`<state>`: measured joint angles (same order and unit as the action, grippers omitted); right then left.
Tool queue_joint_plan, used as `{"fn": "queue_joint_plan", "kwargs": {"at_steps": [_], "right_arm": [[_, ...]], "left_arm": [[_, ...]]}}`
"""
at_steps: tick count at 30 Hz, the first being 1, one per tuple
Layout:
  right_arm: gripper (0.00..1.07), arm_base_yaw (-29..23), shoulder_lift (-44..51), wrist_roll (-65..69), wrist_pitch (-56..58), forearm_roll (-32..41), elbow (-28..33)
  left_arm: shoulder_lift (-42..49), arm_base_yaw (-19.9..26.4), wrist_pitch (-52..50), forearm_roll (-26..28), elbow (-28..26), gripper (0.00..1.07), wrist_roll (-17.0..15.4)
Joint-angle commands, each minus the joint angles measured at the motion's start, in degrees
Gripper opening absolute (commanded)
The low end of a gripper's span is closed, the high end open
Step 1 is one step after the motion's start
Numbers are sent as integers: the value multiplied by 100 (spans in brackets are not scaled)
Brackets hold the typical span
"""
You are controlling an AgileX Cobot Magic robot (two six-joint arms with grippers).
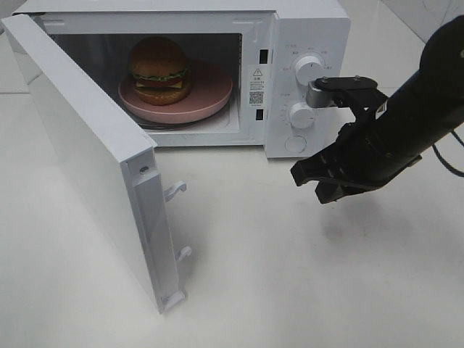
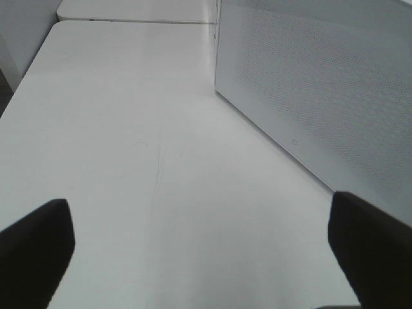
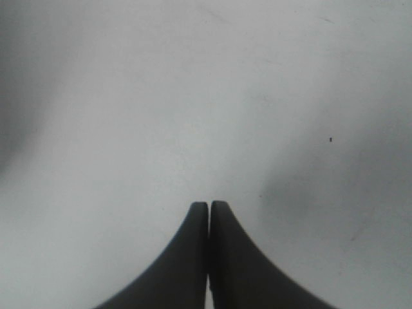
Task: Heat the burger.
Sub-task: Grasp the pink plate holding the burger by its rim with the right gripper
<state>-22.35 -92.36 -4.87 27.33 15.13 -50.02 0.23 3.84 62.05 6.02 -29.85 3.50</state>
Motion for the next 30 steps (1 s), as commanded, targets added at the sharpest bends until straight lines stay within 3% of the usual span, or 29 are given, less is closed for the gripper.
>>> {"fn": "queue_joint_plan", "kwargs": {"at_steps": [1,8,19,25,27,29,30], "right_arm": [[1,34,52,-1324,871,-338,-367],[2,34,52,-3810,1587,-338,-625],[5,34,52,-7322,1438,-498,-625],[11,34,52,-7718,1312,-693,-625],[26,-17,52,-7712,1089,-1112,-625],[31,-17,52,-7712,1043,-1197,-625],[42,-86,52,-7660,917,-1272,-625]], "left_arm": [[29,0,-63,17,23,100,-23],[29,0,-63,17,23,100,-23],[29,0,-63,17,23,100,-23],[29,0,-63,17,23,100,-23],[29,0,-63,17,23,100,-23],[29,0,-63,17,23,100,-23],[29,0,-63,17,23,100,-23]]}}
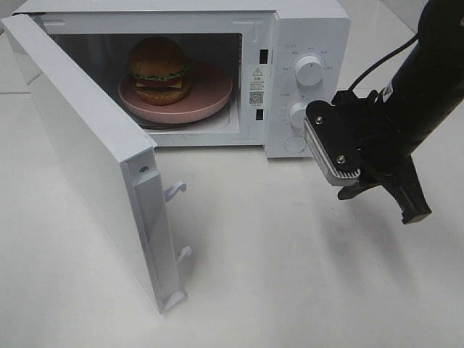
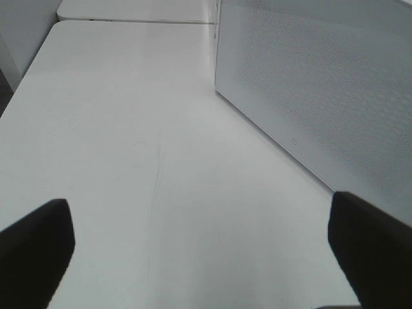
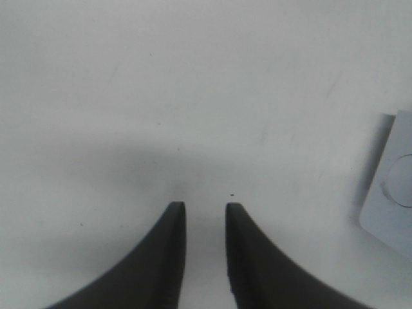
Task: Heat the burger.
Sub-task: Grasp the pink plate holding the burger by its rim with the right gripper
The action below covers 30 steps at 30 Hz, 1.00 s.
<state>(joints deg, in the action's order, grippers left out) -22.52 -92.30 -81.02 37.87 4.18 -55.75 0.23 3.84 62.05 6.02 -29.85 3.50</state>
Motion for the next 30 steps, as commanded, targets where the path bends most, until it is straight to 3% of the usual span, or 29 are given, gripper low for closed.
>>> {"fn": "queue_joint_plan", "kwargs": {"at_steps": [1,3,5,6,8,11,23,30], "right_arm": [[42,-69,46,-46,-138,-178,-52],[47,-92,46,-29,-195,-241,-52],[70,-281,46,458,-441,-315,-52],[70,-281,46,458,-441,-315,-52],[84,-464,34,1060,-653,-493,-52],[93,-630,34,1518,-854,-796,-52],[90,-1008,11,1644,-1278,-1352,-149],[89,-1066,-372,1644,-1335,-1369,-888]], "left_arm": [[29,0,-63,17,23,100,-23],[29,0,-63,17,23,100,-23],[29,0,-63,17,23,100,-23],[29,0,-63,17,23,100,-23],[29,0,-63,17,23,100,-23],[29,0,-63,17,23,100,-23],[29,0,-63,17,23,100,-23],[29,0,-63,17,23,100,-23]]}}
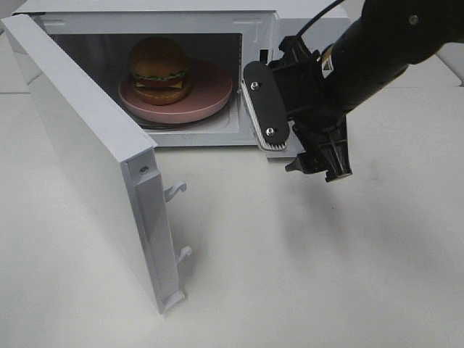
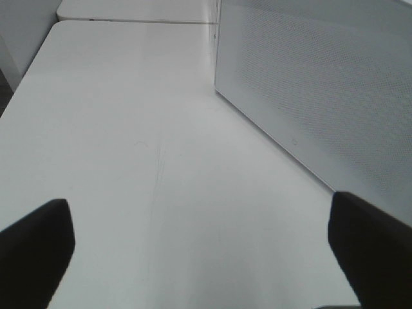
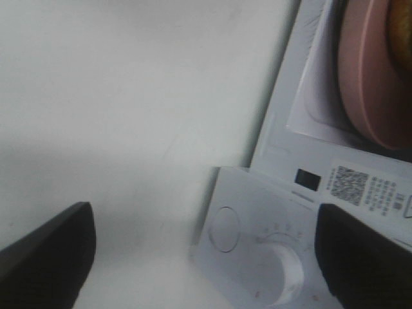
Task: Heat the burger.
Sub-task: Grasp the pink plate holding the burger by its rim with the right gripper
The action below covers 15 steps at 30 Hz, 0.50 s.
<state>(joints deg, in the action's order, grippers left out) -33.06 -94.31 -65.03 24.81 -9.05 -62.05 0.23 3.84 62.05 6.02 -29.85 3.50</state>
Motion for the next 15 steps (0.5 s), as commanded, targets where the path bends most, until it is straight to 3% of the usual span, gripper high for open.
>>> {"fn": "queue_joint_plan", "kwargs": {"at_steps": [1,15], "right_arm": [[89,-11,-172,46,-29,-46,-258],[87,-344,-1112,166,-138,-138,-1266]], "left_arm": [[29,0,-63,17,23,100,-23],[29,0,-63,17,23,100,-23]]}}
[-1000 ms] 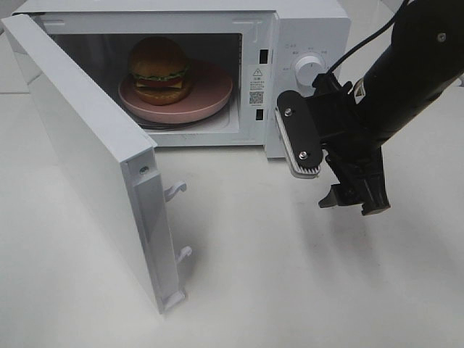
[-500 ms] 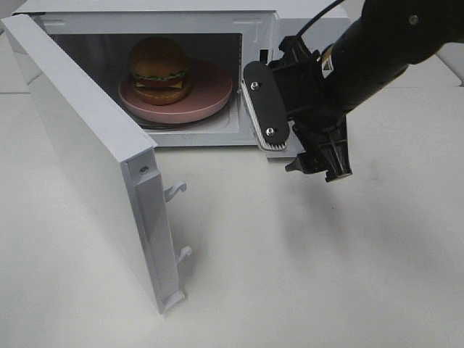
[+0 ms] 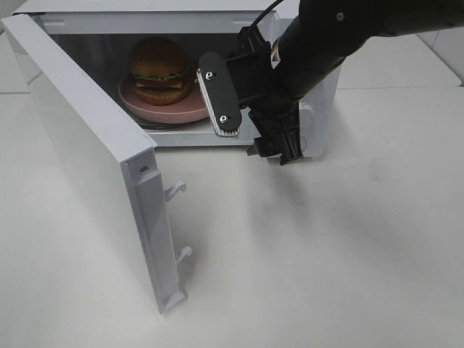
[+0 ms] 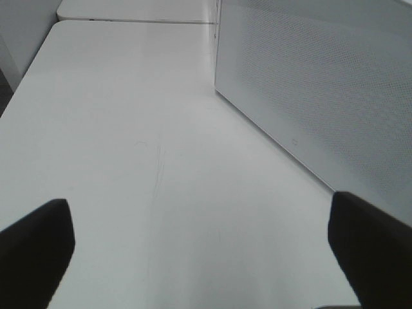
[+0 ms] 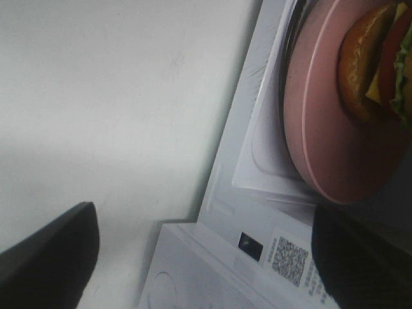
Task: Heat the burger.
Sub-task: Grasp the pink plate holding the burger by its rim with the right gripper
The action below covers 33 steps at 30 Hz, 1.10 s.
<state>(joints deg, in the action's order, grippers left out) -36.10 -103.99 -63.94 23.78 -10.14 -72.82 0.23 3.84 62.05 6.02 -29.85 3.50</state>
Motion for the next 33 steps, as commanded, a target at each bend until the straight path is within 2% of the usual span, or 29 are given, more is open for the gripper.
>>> {"fn": "queue_joint_plan", "kwargs": {"at_steps": [1,15,20,23,25,33], "right_arm": [[87,-69,-195,63,-34,-29,-264],[85,-206,-1083,241,-17,-63,-1215],[84,-206,-1667,481,-6,-69,-1828],[84,-206,-1753,521,11,-69,-1919],[83,-206,-2051,636,178,-69,-2269],[82,-206,-2464,642,292,-69,-2722]], "left_arm": [[29,0,-63,17,23,100,-23],[29,0,-63,17,23,100,-23],[29,0,-63,17,23,100,-23],[29,0,-63,17,23,100,-23],[29,0,-63,17,23,100,-23],[29,0,-63,17,23,100,-23]]}}
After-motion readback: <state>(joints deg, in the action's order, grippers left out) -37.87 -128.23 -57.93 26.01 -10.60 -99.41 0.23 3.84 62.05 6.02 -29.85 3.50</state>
